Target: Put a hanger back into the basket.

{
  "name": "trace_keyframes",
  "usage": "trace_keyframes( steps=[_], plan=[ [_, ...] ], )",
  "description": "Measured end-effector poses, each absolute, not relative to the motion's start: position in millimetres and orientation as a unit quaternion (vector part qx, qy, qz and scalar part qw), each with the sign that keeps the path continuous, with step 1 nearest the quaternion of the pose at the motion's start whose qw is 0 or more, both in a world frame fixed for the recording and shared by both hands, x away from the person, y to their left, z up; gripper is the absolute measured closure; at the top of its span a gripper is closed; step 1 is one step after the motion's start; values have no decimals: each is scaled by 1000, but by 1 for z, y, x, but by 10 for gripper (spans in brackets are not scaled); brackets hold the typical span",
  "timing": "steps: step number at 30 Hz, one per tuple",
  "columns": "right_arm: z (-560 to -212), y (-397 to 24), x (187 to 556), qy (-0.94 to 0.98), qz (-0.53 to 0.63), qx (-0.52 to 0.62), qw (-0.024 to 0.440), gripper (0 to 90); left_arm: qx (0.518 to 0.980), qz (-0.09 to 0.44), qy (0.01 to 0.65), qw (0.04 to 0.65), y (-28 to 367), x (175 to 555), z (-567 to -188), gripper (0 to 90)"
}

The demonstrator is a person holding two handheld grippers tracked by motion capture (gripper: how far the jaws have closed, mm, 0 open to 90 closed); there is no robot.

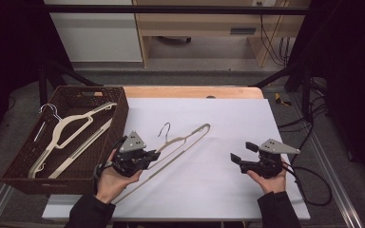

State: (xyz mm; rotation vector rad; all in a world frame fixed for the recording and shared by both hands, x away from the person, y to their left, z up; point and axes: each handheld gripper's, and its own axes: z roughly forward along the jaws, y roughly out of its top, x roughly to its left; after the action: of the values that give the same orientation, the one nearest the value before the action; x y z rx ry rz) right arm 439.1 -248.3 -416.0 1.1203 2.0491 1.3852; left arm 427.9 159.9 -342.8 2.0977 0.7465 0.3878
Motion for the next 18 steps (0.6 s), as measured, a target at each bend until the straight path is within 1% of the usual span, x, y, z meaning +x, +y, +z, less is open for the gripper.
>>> trace_keyframes(
  steps=[4, 9, 18],
  plan=[
    [-416, -248, 439, 735, 497, 408, 214, 181, 836, 163, 283, 441, 171, 428, -318, 865],
    [-415, -250, 438, 734, 497, 409, 216, 159, 831, 169, 268, 458, 188, 432, -291, 865],
    [-414, -251, 438, 733, 497, 407, 226, 108, 819, 185, 266, 474, 225, 443, -258, 864]
  ],
)
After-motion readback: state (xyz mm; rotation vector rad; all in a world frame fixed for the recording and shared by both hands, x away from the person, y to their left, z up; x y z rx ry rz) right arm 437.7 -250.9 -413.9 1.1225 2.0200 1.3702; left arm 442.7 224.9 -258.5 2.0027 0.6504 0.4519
